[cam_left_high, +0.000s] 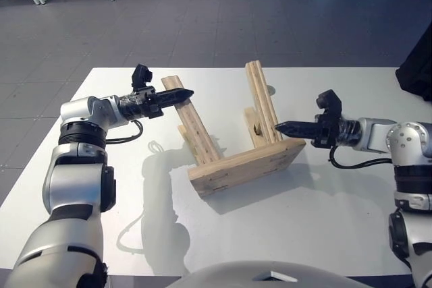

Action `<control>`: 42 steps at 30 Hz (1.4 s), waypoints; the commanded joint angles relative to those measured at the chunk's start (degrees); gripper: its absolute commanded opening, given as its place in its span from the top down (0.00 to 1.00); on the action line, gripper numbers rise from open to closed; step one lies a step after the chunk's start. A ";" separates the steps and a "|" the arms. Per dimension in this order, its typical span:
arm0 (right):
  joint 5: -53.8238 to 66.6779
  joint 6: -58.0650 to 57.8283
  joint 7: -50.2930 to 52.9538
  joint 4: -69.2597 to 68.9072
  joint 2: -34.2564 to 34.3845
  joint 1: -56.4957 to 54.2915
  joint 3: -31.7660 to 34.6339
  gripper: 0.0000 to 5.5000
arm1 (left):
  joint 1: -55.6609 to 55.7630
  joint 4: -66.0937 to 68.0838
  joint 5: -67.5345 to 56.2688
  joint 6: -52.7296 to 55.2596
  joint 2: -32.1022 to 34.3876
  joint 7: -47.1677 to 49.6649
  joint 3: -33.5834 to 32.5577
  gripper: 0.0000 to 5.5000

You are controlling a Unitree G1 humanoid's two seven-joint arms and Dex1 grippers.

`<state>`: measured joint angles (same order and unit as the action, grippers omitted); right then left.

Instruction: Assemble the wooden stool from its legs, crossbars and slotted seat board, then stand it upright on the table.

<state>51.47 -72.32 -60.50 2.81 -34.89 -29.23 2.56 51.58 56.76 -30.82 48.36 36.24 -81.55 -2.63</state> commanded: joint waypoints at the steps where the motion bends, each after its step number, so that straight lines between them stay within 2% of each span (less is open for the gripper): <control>1: -0.46 -1.52 -0.27 -4.34 -2.07 3.89 -3.29 0.48 | 2.83 3.54 -0.57 2.42 1.56 2.78 -4.93 0.55; 7: -0.57 -0.74 -0.42 -5.04 -2.50 4.99 -3.77 0.48 | 4.12 7.89 1.09 -2.05 3.10 8.94 -10.74 0.55; 11: -0.44 -0.35 0.05 -4.96 -2.33 4.77 -2.99 0.48 | 4.91 12.66 0.37 -7.92 4.60 18.00 -16.84 0.55; 13: -0.10 0.44 0.55 -4.76 -2.68 3.38 -0.67 0.48 | 3.94 11.08 0.47 -9.04 6.47 16.35 -17.92 0.55; 14: 0.25 0.87 0.82 -4.41 -3.26 1.80 1.31 0.47 | 1.57 6.44 0.23 -7.18 7.83 11.69 -16.86 0.52; 16: 1.66 1.51 2.46 -5.06 -5.52 -1.62 7.39 0.47 | -9.42 -13.65 -2.34 -2.58 11.71 4.73 -14.81 0.45; 18: 1.18 3.32 4.20 -8.95 -8.91 -1.51 12.20 0.47 | -21.94 -34.32 -4.05 -1.54 14.91 4.74 -16.92 0.42; 20: -2.38 6.96 2.71 -12.62 -13.35 4.73 13.21 0.47 | -32.88 -50.12 -4.95 0.11 16.02 7.37 -20.88 0.42; 23: -8.24 15.30 -2.61 -16.83 -18.07 17.67 11.97 0.47 | -49.44 -66.83 -5.96 -1.26 16.06 3.69 -24.25 0.42; 27: -14.82 23.89 -8.68 -17.50 -24.13 25.35 6.52 0.47 | -60.20 -75.97 -3.81 -3.12 18.98 1.22 -21.11 0.42; 30: -19.42 29.20 -9.89 -18.16 -23.63 24.63 0.09 0.47 | -62.06 -80.44 -1.81 -8.18 16.87 3.89 -16.29 0.42; 35: -21.59 30.57 -9.26 -18.15 -20.32 20.30 -6.51 0.47 | -59.52 -79.51 3.43 -14.58 14.15 9.55 -7.51 0.42; 42: -24.06 30.75 -8.12 -16.45 -14.31 12.50 -13.58 0.47 | -54.95 -75.76 1.96 -15.06 10.58 12.39 -2.01 0.42</control>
<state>28.53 -41.88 -68.85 -14.34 -50.39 -13.93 -9.29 -5.32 -20.42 -28.76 33.09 47.54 -70.48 -5.91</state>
